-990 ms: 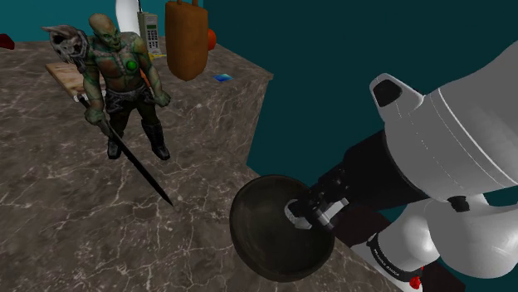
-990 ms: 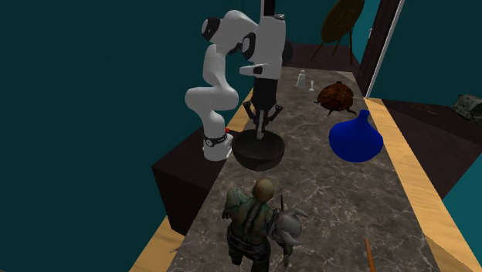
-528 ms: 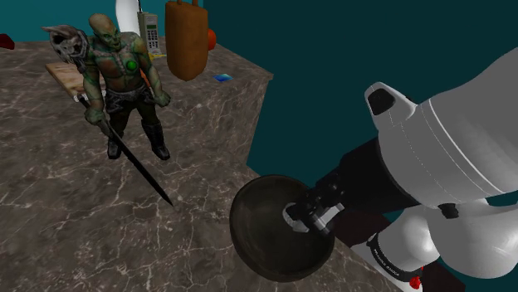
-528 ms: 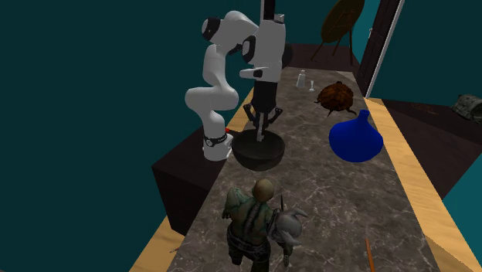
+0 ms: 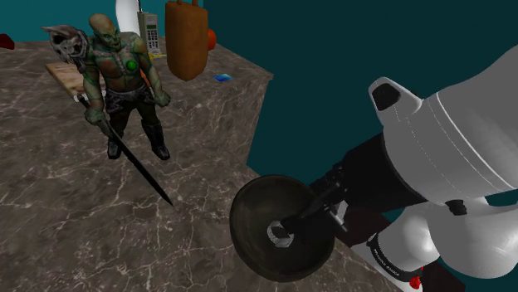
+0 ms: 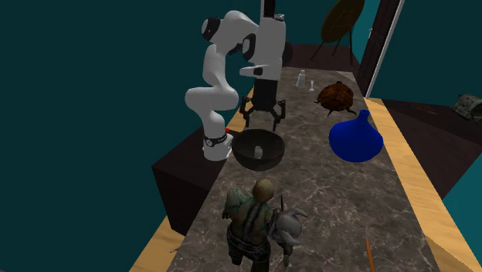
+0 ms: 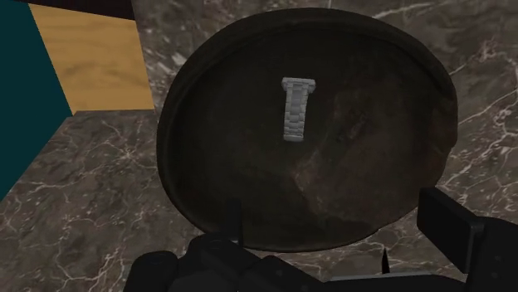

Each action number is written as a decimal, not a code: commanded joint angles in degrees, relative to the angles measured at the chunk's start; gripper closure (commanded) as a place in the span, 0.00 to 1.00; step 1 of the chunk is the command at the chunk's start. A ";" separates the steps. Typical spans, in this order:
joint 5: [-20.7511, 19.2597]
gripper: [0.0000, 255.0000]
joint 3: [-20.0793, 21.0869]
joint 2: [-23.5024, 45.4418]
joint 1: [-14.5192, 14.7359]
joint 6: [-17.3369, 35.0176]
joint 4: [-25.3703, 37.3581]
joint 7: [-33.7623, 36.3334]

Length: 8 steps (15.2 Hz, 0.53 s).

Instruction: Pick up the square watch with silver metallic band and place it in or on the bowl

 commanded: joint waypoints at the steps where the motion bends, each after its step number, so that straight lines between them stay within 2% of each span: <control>1: -0.37 0.00 -0.88 -1.19 0.41 -3.33 2.07 0.14; 3: -0.90 0.00 -1.86 -2.07 0.61 -7.03 4.85 0.24; 8: -0.91 0.00 -1.87 -2.07 0.62 -7.03 4.85 0.24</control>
